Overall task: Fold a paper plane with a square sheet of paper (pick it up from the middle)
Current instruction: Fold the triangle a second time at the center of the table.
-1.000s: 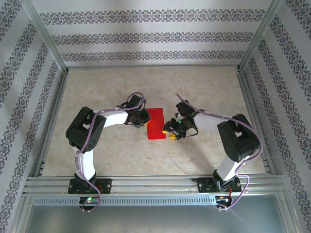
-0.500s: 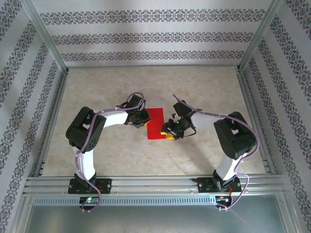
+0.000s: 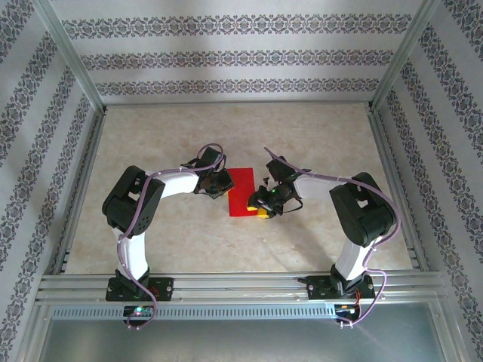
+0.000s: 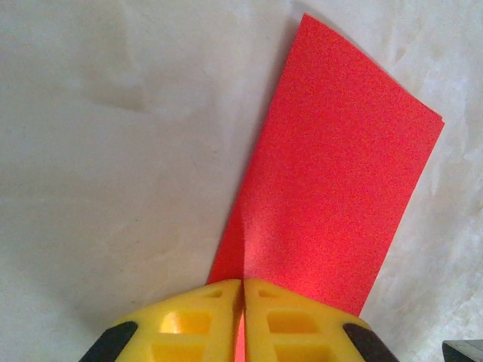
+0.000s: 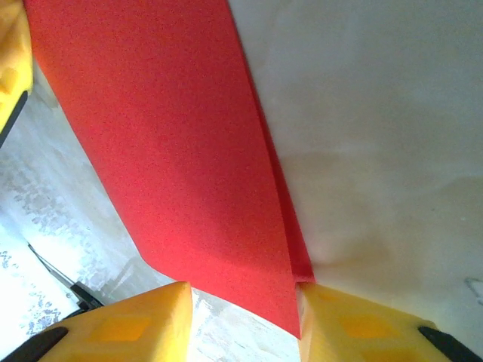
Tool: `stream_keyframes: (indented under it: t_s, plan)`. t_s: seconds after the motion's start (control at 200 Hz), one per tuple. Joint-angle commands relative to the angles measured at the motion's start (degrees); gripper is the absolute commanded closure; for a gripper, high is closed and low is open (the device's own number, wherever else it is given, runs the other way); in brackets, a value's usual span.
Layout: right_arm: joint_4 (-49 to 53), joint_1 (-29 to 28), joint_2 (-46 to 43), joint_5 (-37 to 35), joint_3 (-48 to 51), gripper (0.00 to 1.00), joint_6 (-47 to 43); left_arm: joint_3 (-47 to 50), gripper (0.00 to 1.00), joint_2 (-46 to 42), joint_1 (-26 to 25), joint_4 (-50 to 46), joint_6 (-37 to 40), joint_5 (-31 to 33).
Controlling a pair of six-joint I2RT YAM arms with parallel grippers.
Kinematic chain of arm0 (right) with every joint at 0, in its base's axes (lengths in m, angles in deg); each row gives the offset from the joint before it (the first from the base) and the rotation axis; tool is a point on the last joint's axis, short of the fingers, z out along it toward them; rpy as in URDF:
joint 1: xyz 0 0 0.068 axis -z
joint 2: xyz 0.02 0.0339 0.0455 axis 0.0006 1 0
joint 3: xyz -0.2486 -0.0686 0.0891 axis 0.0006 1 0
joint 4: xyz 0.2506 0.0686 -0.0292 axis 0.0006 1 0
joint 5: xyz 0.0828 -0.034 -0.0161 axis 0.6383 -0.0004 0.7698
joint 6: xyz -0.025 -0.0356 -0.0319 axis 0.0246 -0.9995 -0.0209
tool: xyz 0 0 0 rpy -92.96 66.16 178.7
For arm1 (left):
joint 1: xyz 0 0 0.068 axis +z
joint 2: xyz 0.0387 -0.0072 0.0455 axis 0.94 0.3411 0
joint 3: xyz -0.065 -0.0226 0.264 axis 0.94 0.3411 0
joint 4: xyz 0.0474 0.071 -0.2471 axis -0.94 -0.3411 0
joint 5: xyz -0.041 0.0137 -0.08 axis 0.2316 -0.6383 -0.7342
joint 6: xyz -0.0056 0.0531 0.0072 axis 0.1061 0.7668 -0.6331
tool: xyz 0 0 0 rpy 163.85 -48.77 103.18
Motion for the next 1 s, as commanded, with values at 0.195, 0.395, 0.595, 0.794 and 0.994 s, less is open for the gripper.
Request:
stream_keyframes:
  t_s: [0.195, 0.395, 0.595, 0.794, 0.994]
  plan:
    - [-3.37, 0.54, -2.60, -0.21, 0.82, 0.66, 0.68, 3.03, 0.89, 2.07, 0.51, -6.99, -1.00, 2.42]
    - [-4.42, 1.62, -3.98, -1.28, 2.33, 0.74, 2.19, 2.92, 0.89, 1.58, 0.60, -7.62, -0.89, 2.53]
    - [-2.99, 2.30, -3.98, -1.76, 2.72, 0.93, 2.17, 2.34, 0.87, -0.55, 0.77, -6.53, 0.65, 1.65]
    - [3.06, 3.67, -3.81, -0.93, 0.42, 0.99, -2.37, 4.27, 0.72, -5.22, 1.11, 6.20, 6.87, -7.09]
    - [8.87, 4.23, -2.95, 0.34, -2.55, 0.99, -6.66, 3.74, 0.72, -2.84, 1.11, 8.80, 8.99, -11.16]
